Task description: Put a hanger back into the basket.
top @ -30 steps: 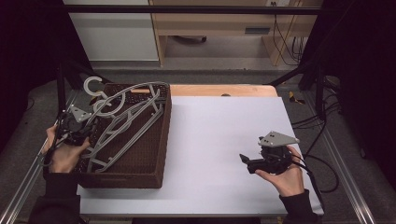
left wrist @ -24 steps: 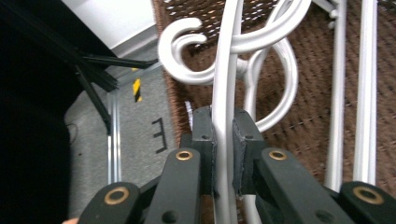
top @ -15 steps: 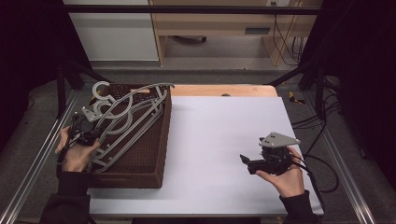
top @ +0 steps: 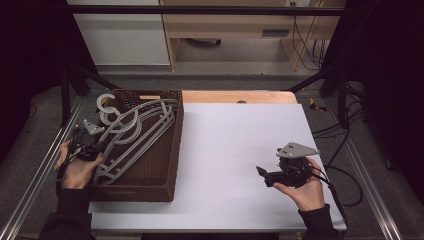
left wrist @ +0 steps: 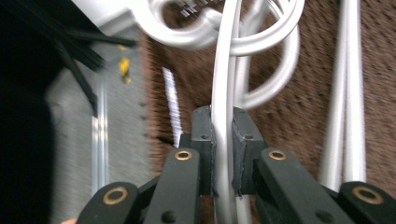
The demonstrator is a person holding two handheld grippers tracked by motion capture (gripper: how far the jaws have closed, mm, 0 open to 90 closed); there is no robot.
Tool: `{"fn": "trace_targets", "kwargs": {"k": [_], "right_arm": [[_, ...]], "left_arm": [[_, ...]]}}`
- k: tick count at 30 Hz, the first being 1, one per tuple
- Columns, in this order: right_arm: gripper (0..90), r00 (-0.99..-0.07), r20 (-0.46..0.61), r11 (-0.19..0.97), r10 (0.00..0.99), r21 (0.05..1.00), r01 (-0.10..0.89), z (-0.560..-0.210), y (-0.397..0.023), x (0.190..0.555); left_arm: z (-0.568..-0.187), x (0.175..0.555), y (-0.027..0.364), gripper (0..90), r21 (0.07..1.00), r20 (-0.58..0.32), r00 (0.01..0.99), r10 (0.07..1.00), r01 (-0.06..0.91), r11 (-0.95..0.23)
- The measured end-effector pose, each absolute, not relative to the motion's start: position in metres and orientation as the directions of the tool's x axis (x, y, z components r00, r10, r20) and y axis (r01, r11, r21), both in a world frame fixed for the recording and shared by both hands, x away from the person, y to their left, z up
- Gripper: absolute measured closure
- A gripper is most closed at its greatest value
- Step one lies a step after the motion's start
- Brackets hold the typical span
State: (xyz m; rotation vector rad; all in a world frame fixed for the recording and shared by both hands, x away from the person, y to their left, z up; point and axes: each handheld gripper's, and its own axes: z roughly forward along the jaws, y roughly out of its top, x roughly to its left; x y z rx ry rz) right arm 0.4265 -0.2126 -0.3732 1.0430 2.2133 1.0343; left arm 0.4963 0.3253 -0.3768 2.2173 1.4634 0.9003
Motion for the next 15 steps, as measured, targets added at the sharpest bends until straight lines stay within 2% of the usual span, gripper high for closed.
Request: {"fn": "trace_targets", "kwargs": {"k": [3, 4, 5, 7, 8, 13, 15], "right_arm": [[12.0, -0.594, -0.099, 0.421, 0.798, 0.797, 0.433, -0.372, -0.213, 0.426], [11.9, -0.592, -0.096, 0.418, 0.800, 0.797, 0.435, -0.372, -0.213, 0.425], [11.6, -0.593, -0.102, 0.421, 0.799, 0.799, 0.430, -0.372, -0.214, 0.425], [10.9, -0.591, -0.101, 0.418, 0.801, 0.801, 0.429, -0.371, -0.215, 0.424], [10.4, -0.587, -0.101, 0.414, 0.803, 0.804, 0.428, -0.371, -0.216, 0.424], [8.6, -0.568, -0.099, 0.386, 0.817, 0.825, 0.412, -0.368, -0.219, 0.422], [8.1, -0.559, -0.091, 0.369, 0.824, 0.834, 0.409, -0.366, -0.221, 0.422]], "left_arm": [[-0.380, 0.501, 0.326, 79.7, 0.547, 0.303, 0.285, 0.909, 0.729, -0.411], [-0.380, 0.501, 0.326, 76.2, 0.564, 0.290, 0.290, 0.912, 0.718, -0.408], [-0.377, 0.499, 0.327, 68.5, 0.579, 0.283, 0.300, 0.911, 0.704, -0.412], [-0.372, 0.494, 0.330, 51.8, 0.637, 0.251, 0.284, 0.926, 0.672, -0.378], [-0.368, 0.491, 0.332, 47.4, 0.673, 0.229, 0.280, 0.932, 0.647, -0.360], [-0.353, 0.467, 0.335, 32.9, 0.834, 0.092, 0.332, 0.939, 0.489, -0.255], [-0.351, 0.458, 0.334, 30.2, 0.872, 0.037, 0.368, 0.929, 0.442, -0.210]]}}
